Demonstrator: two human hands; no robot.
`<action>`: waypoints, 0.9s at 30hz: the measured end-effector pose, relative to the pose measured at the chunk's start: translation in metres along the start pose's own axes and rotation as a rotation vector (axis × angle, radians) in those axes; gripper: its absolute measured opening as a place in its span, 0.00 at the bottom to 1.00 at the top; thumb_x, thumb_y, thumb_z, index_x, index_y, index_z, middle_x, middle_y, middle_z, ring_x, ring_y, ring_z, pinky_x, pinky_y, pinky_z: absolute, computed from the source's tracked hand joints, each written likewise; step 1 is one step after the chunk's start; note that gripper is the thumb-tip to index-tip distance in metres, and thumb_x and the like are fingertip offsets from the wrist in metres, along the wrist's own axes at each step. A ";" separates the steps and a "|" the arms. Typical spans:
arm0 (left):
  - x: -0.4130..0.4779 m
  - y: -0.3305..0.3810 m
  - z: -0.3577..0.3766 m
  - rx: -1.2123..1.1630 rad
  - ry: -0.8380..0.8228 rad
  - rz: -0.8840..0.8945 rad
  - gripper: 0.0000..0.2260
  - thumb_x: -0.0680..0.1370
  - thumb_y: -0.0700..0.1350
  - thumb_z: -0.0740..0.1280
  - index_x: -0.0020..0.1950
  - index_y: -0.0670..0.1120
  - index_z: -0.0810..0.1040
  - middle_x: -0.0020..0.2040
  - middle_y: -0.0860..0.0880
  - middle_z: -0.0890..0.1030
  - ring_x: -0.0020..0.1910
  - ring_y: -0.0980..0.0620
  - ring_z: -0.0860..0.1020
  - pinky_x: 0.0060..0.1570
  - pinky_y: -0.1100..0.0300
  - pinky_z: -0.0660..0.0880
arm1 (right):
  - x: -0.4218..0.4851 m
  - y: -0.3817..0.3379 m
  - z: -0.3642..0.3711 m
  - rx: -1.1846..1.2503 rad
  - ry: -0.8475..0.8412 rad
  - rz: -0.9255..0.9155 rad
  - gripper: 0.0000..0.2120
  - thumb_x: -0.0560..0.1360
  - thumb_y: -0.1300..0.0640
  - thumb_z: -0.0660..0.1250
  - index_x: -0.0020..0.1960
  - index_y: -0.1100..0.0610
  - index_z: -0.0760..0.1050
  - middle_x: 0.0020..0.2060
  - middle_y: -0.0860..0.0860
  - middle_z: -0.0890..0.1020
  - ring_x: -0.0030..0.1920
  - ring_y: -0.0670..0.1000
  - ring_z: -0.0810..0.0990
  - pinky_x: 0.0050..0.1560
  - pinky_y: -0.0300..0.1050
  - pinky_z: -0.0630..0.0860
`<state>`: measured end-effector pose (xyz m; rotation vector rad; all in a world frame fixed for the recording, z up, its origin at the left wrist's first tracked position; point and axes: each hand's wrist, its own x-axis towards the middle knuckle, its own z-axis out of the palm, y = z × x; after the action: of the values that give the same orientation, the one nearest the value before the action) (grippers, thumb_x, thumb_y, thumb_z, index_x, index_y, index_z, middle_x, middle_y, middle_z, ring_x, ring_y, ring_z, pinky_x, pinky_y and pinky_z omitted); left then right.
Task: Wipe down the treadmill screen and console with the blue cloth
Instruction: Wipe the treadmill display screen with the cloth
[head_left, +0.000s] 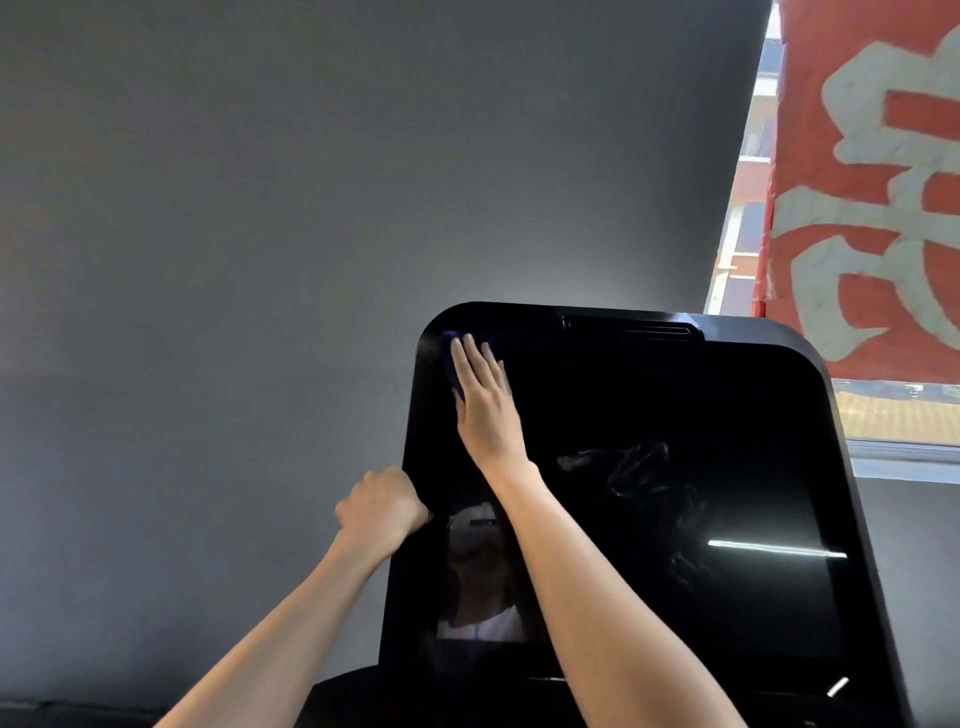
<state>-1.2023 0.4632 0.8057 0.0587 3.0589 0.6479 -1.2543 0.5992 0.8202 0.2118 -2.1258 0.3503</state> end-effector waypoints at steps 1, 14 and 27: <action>0.000 0.000 0.000 0.008 0.001 -0.005 0.04 0.74 0.44 0.65 0.47 0.46 0.76 0.45 0.47 0.82 0.48 0.48 0.80 0.46 0.57 0.70 | 0.001 0.008 -0.002 -0.017 0.055 0.054 0.32 0.75 0.69 0.62 0.76 0.58 0.55 0.75 0.55 0.59 0.75 0.56 0.54 0.75 0.50 0.50; -0.002 0.009 -0.006 0.066 -0.040 -0.032 0.05 0.75 0.44 0.65 0.39 0.47 0.73 0.39 0.48 0.81 0.44 0.50 0.81 0.44 0.57 0.67 | -0.022 0.036 -0.035 -0.034 -0.251 -0.250 0.28 0.75 0.64 0.64 0.73 0.56 0.63 0.70 0.54 0.68 0.73 0.56 0.61 0.73 0.50 0.59; -0.016 0.014 -0.019 0.092 -0.092 -0.041 0.13 0.76 0.48 0.67 0.35 0.46 0.69 0.27 0.49 0.77 0.26 0.56 0.76 0.31 0.62 0.68 | -0.041 0.080 -0.079 -0.015 0.301 0.620 0.22 0.74 0.60 0.60 0.68 0.60 0.70 0.66 0.59 0.73 0.69 0.59 0.66 0.72 0.52 0.59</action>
<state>-1.1862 0.4677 0.8290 0.0261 2.9907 0.4871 -1.1924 0.7010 0.8130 -0.4938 -1.8511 0.6775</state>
